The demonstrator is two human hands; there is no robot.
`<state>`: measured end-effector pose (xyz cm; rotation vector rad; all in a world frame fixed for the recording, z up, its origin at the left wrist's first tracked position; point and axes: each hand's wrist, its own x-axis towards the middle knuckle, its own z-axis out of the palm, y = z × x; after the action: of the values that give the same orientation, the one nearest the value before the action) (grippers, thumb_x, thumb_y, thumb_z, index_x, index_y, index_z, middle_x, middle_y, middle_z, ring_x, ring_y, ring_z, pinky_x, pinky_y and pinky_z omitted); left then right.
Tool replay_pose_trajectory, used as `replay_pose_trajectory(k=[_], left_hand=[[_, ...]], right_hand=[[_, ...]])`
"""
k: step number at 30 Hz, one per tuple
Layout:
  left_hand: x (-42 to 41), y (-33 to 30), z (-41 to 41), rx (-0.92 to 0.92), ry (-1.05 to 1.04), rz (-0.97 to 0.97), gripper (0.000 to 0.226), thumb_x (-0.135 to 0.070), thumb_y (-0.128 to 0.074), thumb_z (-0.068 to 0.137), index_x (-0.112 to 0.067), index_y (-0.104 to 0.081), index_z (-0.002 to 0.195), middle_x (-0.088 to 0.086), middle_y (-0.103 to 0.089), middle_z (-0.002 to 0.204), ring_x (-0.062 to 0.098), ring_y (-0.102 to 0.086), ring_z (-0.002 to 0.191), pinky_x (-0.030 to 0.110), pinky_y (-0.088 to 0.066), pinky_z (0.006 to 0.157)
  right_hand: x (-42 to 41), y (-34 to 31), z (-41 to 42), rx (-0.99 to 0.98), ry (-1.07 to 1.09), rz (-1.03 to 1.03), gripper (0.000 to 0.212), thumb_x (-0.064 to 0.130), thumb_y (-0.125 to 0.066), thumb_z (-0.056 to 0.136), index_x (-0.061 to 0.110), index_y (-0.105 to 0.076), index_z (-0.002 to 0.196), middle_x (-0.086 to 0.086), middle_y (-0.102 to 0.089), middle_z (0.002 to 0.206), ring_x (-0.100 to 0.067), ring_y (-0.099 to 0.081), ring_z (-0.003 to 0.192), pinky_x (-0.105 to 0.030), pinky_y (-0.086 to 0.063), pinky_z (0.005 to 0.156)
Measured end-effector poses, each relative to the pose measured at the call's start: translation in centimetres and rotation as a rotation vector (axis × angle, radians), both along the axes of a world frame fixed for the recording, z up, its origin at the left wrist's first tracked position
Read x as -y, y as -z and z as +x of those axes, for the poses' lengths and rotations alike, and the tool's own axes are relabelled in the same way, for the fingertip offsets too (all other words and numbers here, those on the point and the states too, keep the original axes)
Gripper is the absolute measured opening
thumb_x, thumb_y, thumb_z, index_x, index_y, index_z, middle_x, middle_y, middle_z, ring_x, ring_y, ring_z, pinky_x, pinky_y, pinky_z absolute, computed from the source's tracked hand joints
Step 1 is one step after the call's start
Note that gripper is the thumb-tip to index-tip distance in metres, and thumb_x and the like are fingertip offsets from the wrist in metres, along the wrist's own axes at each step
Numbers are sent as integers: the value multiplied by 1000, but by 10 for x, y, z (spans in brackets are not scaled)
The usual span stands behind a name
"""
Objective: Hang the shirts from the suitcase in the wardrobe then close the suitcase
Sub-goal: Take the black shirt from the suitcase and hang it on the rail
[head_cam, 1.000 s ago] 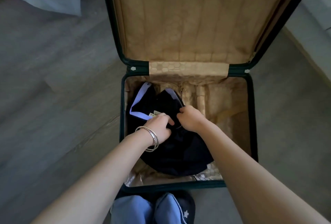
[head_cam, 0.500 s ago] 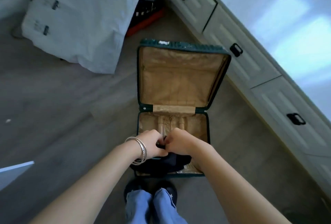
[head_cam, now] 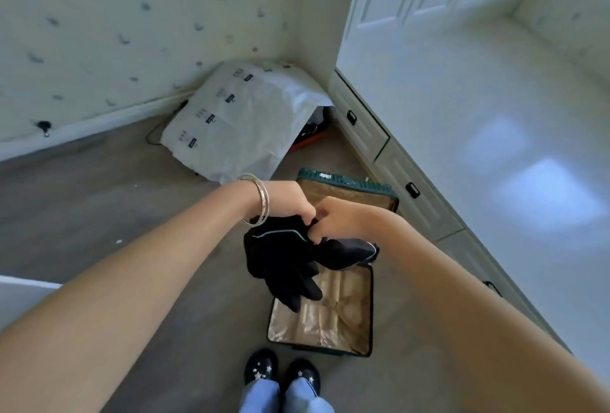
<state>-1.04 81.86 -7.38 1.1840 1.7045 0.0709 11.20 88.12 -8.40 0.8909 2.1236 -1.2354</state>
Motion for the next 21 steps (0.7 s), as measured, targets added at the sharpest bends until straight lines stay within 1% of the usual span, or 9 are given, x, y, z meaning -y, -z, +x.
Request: replay_pose_trajectory(k=[4,6,8,10,11,13,17,19,21], left_hand=[[31,-91,-19,-123,2,99,38,-35,-66,78,-17,-45,52,-5,-33,50,7,-33,44,22,-25,51],[49,-132,-30,-238,32,109,32,-42,-68,76,-20,-53,59,-6,-43,56,11,-42,57,26,-36,62],[77,-171,-37,-343,11,109,18,-42,-68,76,-24,-66,75,-12,-56,68,10,-53,73,26,-43,77],[102,-204,-44,-428,-37,110,16,-33,-66,81,-20,-70,87,-16,-58,70,9,-54,74,21,-44,72],[119,-220,-46,-470,-76,109,13,-30,-65,83,-18,-69,88,-16,-57,69,8,-53,70,18,-42,66],[153,-248,-49,-524,-156,113,6,-27,-61,86,-22,-63,84,-15,-56,71,5,-52,68,16,-40,63],[225,-286,-46,-565,-434,155,10,-26,-56,88,-17,-60,84,-5,-53,81,13,-46,82,25,-33,81],[271,-297,-37,-580,-559,181,23,-32,-59,85,-15,-58,69,-4,-52,72,14,-45,72,26,-34,76],[304,-306,-30,-595,-632,181,30,-43,-63,80,-18,-58,64,-5,-52,64,12,-47,64,26,-36,66]], right_hand=[[12,-58,-15,-44,-142,76,20,6,-59,73,17,-53,58,2,-49,66,-14,-45,66,-24,-36,64],[21,-83,-23,-96,-198,106,22,6,-59,77,17,-55,58,3,-49,63,-12,-45,64,-23,-35,63],[34,-109,-33,-161,-273,118,12,12,-59,81,15,-65,70,2,-56,70,-12,-49,68,-23,-38,66],[48,-131,-45,-244,-316,143,15,17,-58,85,6,-67,90,-2,-58,82,-14,-52,77,-27,-40,74],[58,-145,-51,-292,-338,159,18,18,-57,86,3,-65,91,-2,-57,81,-15,-51,77,-28,-39,74],[81,-171,-61,-387,-380,166,18,18,-56,87,2,-60,81,-1,-54,74,-13,-50,70,-26,-38,70],[132,-214,-81,-533,-441,133,20,20,-55,86,1,-60,85,-5,-51,76,-16,-49,72,-28,-37,67],[167,-232,-89,-582,-510,112,22,19,-54,86,-2,-60,88,-6,-50,76,-18,-48,72,-29,-38,67],[194,-246,-97,-636,-555,91,21,18,-54,86,-2,-61,87,-4,-52,74,-18,-49,72,-29,-37,70]])
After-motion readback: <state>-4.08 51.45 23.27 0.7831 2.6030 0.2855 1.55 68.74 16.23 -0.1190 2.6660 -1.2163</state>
